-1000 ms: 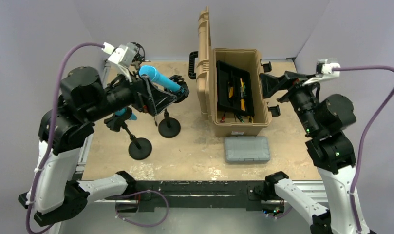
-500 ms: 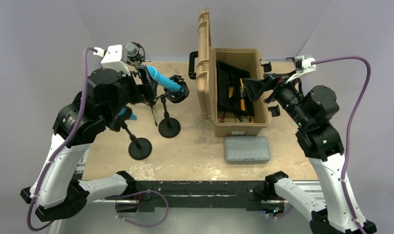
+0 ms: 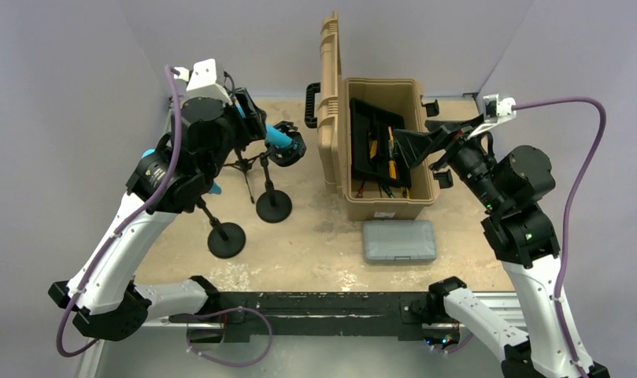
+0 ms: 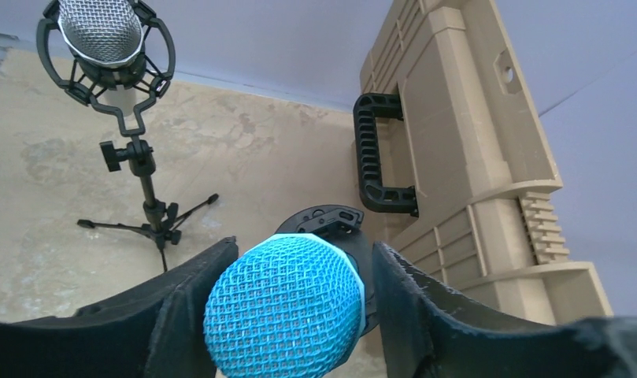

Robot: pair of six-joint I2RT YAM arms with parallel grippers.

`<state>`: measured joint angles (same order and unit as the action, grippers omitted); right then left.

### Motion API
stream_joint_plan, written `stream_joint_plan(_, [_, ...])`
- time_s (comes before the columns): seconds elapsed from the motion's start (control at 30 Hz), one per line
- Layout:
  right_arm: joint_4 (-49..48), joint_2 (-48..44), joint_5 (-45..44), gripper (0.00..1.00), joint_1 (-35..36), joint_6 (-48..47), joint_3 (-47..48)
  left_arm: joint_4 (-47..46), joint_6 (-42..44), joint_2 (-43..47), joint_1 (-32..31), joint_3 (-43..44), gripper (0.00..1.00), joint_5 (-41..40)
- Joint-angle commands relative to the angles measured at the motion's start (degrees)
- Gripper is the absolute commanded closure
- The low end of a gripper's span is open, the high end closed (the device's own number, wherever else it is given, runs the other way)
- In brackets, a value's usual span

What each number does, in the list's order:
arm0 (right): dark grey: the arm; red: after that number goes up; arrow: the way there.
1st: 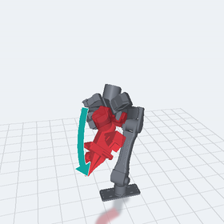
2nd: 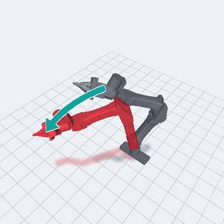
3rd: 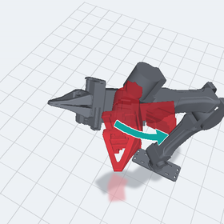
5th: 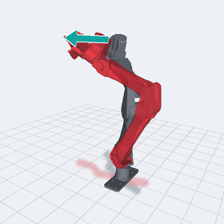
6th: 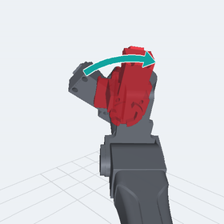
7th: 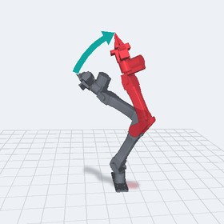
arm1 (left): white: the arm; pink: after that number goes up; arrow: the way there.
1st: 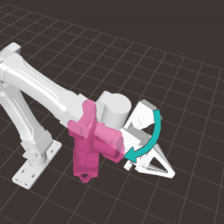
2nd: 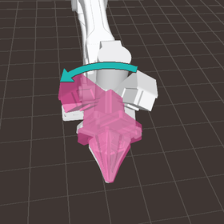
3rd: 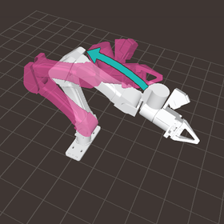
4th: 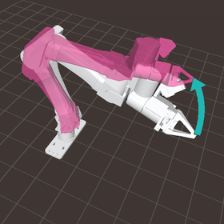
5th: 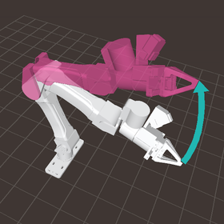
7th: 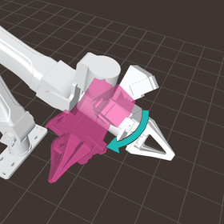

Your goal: Remove the microphone from the stand

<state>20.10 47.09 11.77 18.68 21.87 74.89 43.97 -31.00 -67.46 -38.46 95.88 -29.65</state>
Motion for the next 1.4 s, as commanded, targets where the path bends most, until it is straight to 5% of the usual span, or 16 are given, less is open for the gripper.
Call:
stream_joint_plan(0.0, [-1.6, -0.7, 0.8, 0.02, -0.1, 0.1, 0.3, -6.0, -1.1, 0.2, -0.4, -0.5, 0.44, 0.5])
stream_joint_plan(0.33, [-2.1, -0.8, 0.7, 0.02, -0.1, -0.1, -0.7, -3.1, 7.7, 0.3, -0.4, 8.5, 0.78, 0.3])
stream_joint_plan(0.5, [-2.4, -0.2, 1.0, 0.02, -0.1, -0.1, -0.9, -0.1, 14.5, -2.1, -0.4, 20.1, 0.96, 2.6])
stream_joint_plan(0.67, [-2.2, 1.3, 2.8, 0.02, -0.1, -1.9, 0.3, 8.4, 18.5, -4.8, -0.4, 35.9, 1.00, 15.8])
stream_joint_plan(0.87, [-4.7, 5.1, 8.2, 0.02, 2.7, -2.5, 5.2, 7.1, 14.5, 2.2, -0.4, 28.9, 1.00, 33.8])
stream_joint_plan(1.13, [-14.3, 15.5, 14.4, 0.02, 29.7, -0.7, 11.7, 9.9, 10.1, 6.0, -0.4, 23.3, 1.00, 44.6])
stream_joint_plan(1.37, [-17.8, 17.4, 11.7, 0.09, 39.0, -2.1, 9.3, 8.4, 7.8, 11.2, -0.4, 10.5, 1.00, 50.0])
